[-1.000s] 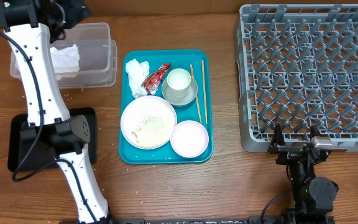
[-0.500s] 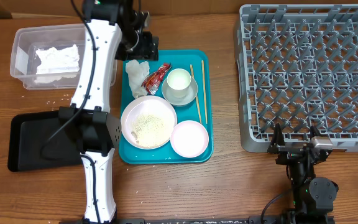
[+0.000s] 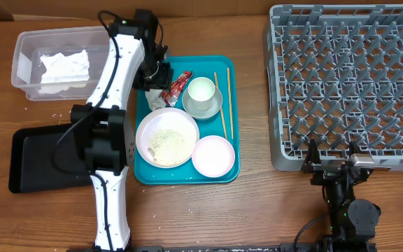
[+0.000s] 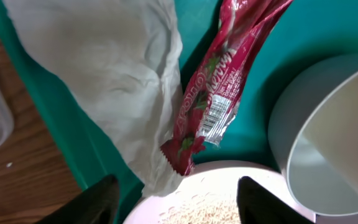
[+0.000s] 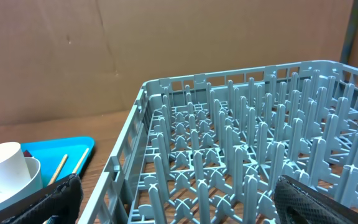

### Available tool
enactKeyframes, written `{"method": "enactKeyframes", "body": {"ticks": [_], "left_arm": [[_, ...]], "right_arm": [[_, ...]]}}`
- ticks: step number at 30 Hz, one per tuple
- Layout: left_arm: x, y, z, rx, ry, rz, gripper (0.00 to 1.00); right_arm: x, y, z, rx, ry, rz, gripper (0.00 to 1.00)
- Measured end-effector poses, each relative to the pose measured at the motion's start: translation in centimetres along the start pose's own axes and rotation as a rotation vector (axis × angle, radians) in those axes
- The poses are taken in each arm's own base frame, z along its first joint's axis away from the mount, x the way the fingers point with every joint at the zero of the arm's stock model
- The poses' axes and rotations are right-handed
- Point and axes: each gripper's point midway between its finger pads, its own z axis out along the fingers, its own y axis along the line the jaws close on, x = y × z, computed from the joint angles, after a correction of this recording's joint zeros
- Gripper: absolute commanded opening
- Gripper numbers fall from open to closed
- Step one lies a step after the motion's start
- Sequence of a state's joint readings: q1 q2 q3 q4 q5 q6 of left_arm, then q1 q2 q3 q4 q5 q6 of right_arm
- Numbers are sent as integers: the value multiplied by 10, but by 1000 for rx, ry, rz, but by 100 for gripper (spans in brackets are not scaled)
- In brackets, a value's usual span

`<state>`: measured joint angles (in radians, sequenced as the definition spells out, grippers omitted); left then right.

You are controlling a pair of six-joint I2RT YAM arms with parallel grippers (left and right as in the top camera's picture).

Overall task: Sort waste into correct bins and load items into the dishwasher
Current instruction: 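Return the left gripper to the tray and grasp the red wrapper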

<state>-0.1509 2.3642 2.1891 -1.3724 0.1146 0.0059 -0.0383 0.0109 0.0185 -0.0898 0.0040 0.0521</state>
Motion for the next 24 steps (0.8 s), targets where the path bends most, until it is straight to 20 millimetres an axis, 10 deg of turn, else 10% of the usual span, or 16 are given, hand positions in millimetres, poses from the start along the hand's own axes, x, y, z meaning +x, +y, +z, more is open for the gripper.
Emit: {"method": "enactKeyframes", "body": {"ticks": [24], "left_arm": [[-18, -6, 19, -89, -71, 44, 33]], "right_arm": [[0, 0, 0, 0, 0, 0, 100]]}}
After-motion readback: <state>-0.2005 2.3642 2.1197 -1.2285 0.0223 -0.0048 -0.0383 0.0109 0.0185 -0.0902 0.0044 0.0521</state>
